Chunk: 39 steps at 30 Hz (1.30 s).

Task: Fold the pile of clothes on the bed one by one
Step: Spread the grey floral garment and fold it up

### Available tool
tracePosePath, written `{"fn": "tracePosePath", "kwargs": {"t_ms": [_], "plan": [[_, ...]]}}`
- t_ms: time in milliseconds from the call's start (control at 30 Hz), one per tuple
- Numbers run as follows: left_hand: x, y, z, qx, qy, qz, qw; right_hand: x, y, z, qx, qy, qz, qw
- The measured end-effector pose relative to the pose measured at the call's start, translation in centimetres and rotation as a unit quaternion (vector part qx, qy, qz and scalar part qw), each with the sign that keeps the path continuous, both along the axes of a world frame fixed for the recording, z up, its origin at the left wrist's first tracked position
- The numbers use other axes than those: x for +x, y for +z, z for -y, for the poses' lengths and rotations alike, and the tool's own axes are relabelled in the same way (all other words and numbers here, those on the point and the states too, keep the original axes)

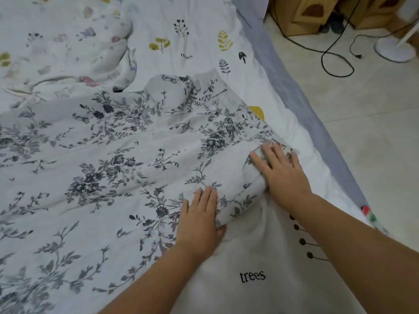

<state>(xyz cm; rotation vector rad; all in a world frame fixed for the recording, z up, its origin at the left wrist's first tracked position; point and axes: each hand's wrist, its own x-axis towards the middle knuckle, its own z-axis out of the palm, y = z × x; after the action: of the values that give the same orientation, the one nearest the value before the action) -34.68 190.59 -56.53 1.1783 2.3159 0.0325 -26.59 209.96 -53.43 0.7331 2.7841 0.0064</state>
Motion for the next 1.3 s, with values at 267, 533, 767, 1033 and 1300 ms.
{"fn": "tracePosePath", "kwargs": {"t_ms": [267,533,767,1033,1300], "plan": [[-1.4,1.7,-0.2,0.011,-0.014,0.078,0.997,0.4,1.0,0.2,0.0,-0.004,0.052,0.999],[1.1,4.9,0.9,0.008,-0.08,0.111,0.991,4.9,4.4,1.2,-0.011,0.009,0.06,0.998],[6.5,6.9,2.3,-0.004,-0.12,0.131,0.984,10.8,6.5,2.7,0.035,0.058,0.055,0.996],[9.6,6.5,3.1,-0.038,-0.165,0.166,0.971,15.8,4.3,3.1,0.053,0.066,0.028,0.996],[7.8,5.9,3.6,-0.008,-0.137,0.177,0.975,12.8,2.5,3.3,-0.049,0.044,0.07,0.995]]}}
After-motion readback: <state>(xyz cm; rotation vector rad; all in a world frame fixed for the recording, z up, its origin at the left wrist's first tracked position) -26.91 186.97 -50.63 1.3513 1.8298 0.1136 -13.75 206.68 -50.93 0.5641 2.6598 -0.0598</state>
